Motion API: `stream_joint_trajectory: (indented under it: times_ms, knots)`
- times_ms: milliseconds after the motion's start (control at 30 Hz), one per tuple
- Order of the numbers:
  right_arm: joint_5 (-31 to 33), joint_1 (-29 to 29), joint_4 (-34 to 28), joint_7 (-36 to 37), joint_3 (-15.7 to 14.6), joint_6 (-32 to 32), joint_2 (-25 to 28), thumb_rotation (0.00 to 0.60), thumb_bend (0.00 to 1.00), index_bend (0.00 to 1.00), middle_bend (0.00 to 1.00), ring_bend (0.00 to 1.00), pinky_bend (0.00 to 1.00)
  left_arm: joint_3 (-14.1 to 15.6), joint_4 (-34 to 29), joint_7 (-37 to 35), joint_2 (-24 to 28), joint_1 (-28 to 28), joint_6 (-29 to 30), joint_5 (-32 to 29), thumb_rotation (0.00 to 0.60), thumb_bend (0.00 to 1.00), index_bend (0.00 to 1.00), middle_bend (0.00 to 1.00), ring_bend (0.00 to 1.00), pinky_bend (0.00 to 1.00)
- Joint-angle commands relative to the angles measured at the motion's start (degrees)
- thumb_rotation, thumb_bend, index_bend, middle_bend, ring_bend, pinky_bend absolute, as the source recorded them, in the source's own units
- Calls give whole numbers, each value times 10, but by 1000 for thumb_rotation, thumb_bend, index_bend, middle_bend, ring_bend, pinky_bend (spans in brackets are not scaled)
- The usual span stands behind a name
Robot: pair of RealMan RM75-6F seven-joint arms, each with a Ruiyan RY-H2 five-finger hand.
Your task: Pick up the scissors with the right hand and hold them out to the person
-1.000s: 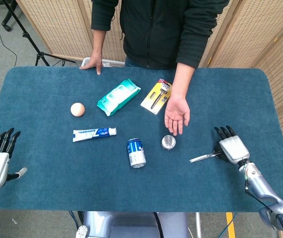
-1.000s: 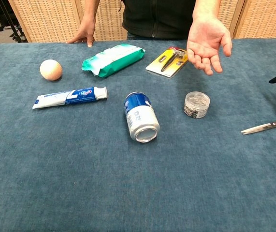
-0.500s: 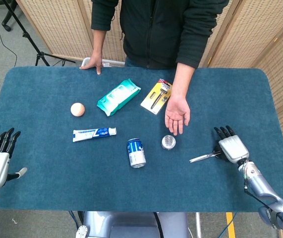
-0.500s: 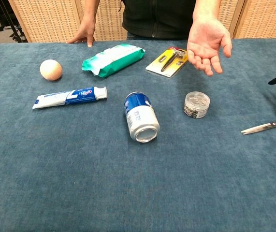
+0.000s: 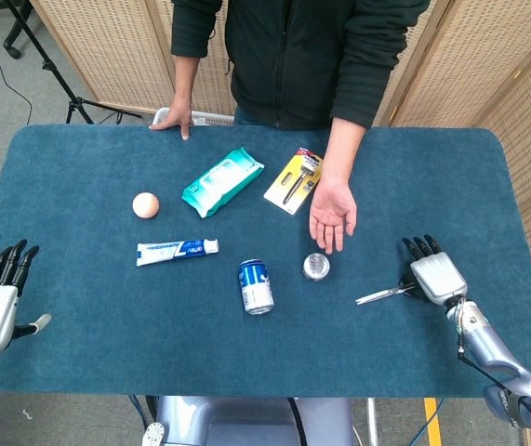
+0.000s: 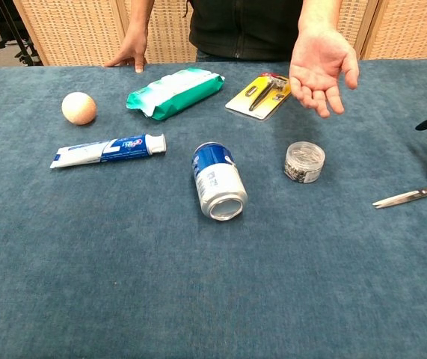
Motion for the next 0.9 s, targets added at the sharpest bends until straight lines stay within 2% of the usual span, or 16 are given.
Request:
stream_joint_trajectory:
  times_ms: [33,900]
  knots:
    - [2,1,-2,-4,0,-3,1,600,311,471,30,0,0,0,0,0,0,0,0,-1,600,0,0,0,0,0]
    - [22,7,6,-29,3,-30,-9,600,311,476,24,0,0,1,1,1,-1,0,0,-1,600,0,0,0,0,0]
